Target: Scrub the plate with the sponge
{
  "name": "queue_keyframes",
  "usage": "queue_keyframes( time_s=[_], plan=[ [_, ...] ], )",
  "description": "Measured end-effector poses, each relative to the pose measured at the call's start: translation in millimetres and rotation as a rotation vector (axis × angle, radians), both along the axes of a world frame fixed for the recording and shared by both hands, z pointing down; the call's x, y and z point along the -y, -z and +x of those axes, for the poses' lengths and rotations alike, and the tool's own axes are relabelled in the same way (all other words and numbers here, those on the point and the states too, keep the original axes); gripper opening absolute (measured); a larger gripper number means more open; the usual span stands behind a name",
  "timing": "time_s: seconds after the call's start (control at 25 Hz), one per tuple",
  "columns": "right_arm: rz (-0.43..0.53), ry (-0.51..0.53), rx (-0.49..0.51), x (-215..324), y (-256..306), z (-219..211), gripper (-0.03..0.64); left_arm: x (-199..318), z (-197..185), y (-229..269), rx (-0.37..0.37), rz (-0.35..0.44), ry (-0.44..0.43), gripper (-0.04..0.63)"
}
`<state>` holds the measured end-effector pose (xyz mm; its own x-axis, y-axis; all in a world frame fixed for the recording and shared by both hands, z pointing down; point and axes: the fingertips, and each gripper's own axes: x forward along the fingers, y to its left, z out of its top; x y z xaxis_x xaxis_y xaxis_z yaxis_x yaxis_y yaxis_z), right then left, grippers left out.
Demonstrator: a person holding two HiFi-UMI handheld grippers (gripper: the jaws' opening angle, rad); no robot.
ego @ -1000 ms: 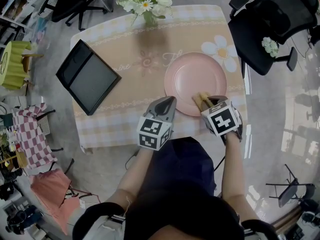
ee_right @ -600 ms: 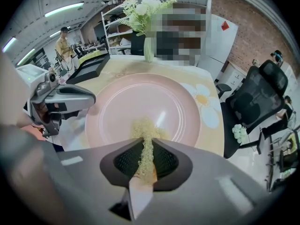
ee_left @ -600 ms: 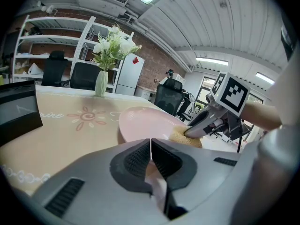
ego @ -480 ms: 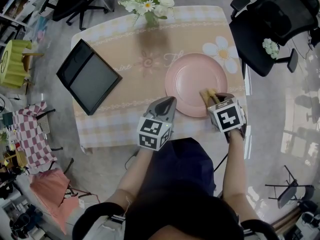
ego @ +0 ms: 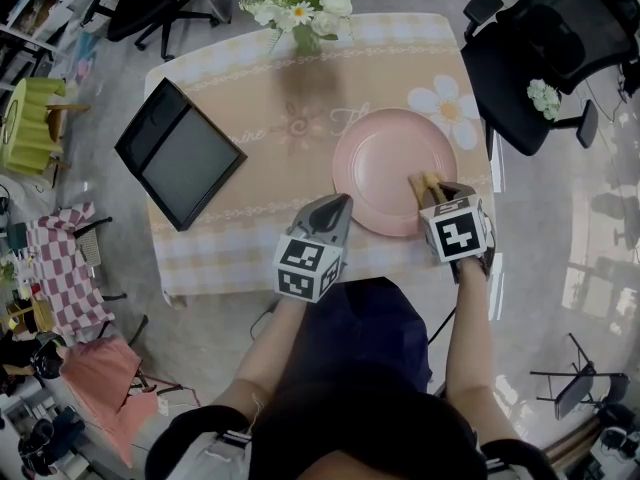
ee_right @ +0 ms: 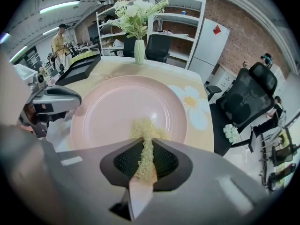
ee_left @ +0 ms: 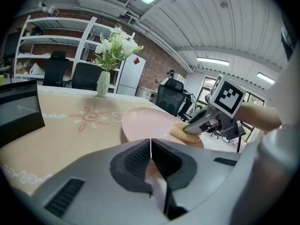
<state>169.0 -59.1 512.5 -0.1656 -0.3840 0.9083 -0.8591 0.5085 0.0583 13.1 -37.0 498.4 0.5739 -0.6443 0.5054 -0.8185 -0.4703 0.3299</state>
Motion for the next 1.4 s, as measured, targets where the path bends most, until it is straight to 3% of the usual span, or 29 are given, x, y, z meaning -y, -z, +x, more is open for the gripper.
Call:
queue_keyframes(
  time_s=[0.44,0.68,1.08,1.28,1.4],
  plan=[
    [0.107,-0.086,-0.022,22,2,14,0.052,2,-6,2,0.009,0.004,0.017,0.015],
    [0.261,-0.134,-0.015,35,12,19,0.051,4,-8,7,0.015,0.018,0.022,0.015],
    [0.356,-0.335,0.196,39,43,46,0.051,12,-6,34,0.009,0.070,0.016,0.015],
    [0.466,-0.404,0.302,38,77,62,0.052,20,-5,56,-0.006,0.123,0.013,0.015],
    [0.580,-0.443,0.339,36,108,74,0.051,27,-6,74,-0.018,0.164,0.015,0.015]
  ],
)
